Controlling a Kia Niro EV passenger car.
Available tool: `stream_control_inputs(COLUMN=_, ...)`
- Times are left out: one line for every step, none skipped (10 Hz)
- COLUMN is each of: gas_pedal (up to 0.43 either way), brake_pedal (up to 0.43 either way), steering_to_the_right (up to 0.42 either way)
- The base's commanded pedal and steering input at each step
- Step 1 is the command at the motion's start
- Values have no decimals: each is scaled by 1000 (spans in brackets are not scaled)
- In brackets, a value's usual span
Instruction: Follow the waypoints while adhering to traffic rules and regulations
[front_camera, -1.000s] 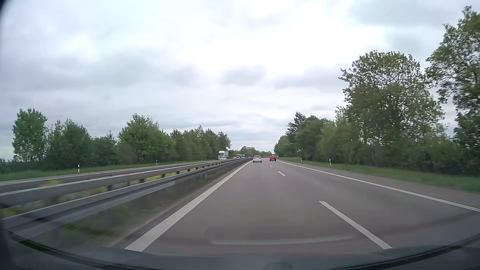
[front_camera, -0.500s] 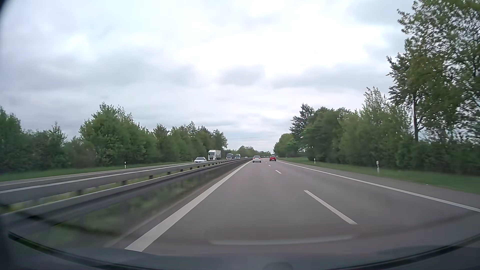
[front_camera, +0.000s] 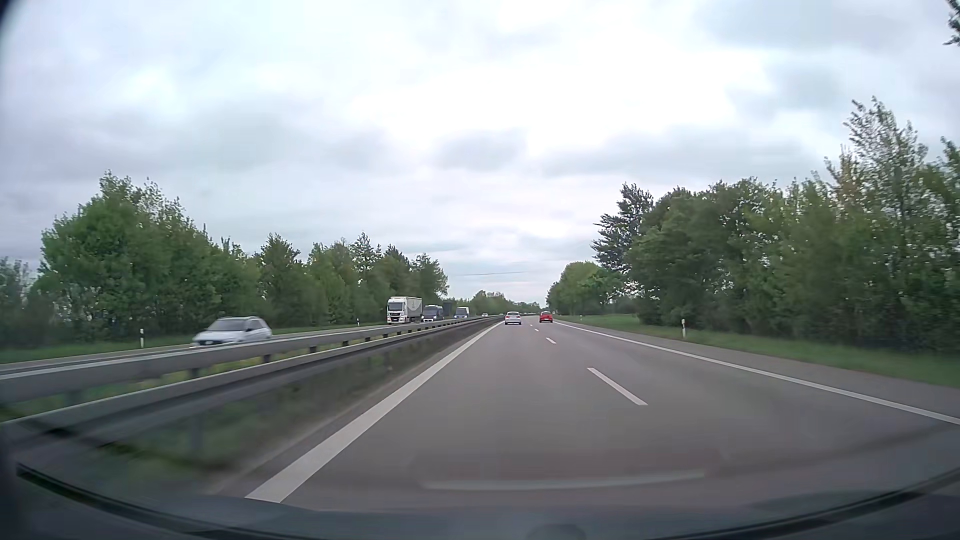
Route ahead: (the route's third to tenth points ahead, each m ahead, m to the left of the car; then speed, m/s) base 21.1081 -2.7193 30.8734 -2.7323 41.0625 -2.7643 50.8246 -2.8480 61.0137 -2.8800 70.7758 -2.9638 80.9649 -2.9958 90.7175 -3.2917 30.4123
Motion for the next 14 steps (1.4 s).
stream_control_inputs(gas_pedal=260, brake_pedal=0, steering_to_the_right=2)
stream_control_inputs(gas_pedal=260, brake_pedal=0, steering_to_the_right=2)
stream_control_inputs(gas_pedal=260, brake_pedal=0, steering_to_the_right=1)
stream_control_inputs(gas_pedal=260, brake_pedal=0, steering_to_the_right=1)
stream_control_inputs(gas_pedal=260, brake_pedal=0, steering_to_the_right=1)
stream_control_inputs(gas_pedal=260, brake_pedal=0, steering_to_the_right=1)
stream_control_inputs(gas_pedal=260, brake_pedal=0, steering_to_the_right=1)
stream_control_inputs(gas_pedal=260, brake_pedal=0, steering_to_the_right=1)
stream_control_inputs(gas_pedal=260, brake_pedal=0, steering_to_the_right=1)
stream_control_inputs(gas_pedal=260, brake_pedal=0, steering_to_the_right=1)
stream_control_inputs(gas_pedal=260, brake_pedal=0, steering_to_the_right=1)
stream_control_inputs(gas_pedal=260, brake_pedal=0, steering_to_the_right=1)
stream_control_inputs(gas_pedal=260, brake_pedal=0, steering_to_the_right=2)
stream_control_inputs(gas_pedal=260, brake_pedal=0, steering_to_the_right=2)
